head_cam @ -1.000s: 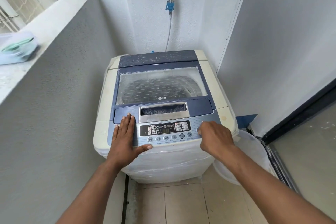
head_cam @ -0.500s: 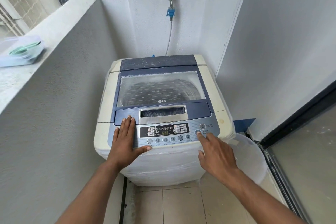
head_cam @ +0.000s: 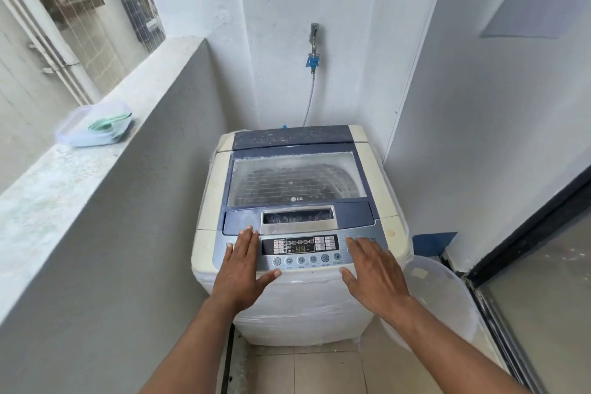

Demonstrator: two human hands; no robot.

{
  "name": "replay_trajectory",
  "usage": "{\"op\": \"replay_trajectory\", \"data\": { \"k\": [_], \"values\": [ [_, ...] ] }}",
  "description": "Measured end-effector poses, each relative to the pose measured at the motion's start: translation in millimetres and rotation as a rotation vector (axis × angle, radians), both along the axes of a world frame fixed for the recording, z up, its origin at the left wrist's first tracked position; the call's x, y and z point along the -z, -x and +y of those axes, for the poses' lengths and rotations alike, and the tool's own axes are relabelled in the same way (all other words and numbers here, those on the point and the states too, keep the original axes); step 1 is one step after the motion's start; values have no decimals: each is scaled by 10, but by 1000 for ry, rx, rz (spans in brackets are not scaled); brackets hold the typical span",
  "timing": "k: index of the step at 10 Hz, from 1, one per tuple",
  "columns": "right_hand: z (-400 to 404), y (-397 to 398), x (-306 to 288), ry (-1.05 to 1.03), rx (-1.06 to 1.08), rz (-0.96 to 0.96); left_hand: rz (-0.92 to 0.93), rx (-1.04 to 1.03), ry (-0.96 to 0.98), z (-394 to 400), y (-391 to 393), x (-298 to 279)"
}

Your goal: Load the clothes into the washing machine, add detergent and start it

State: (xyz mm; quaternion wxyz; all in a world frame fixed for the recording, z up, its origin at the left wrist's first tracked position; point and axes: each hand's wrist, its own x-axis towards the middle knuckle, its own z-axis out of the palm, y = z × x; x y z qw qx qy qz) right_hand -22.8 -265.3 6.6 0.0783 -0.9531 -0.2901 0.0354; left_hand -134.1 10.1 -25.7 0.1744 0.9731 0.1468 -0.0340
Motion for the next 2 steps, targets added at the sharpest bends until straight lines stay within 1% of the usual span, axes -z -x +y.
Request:
{"op": "replay_trajectory", "data": {
  "k": [1, 2],
  "values": [
    [57, -24, -93, -73, -17, -4, -8, 6, -28, -74, 28, -167],
    [154, 49, -262, -76, -73, -22, -50, -12, -65, -169, 36, -322]
  ]
}}
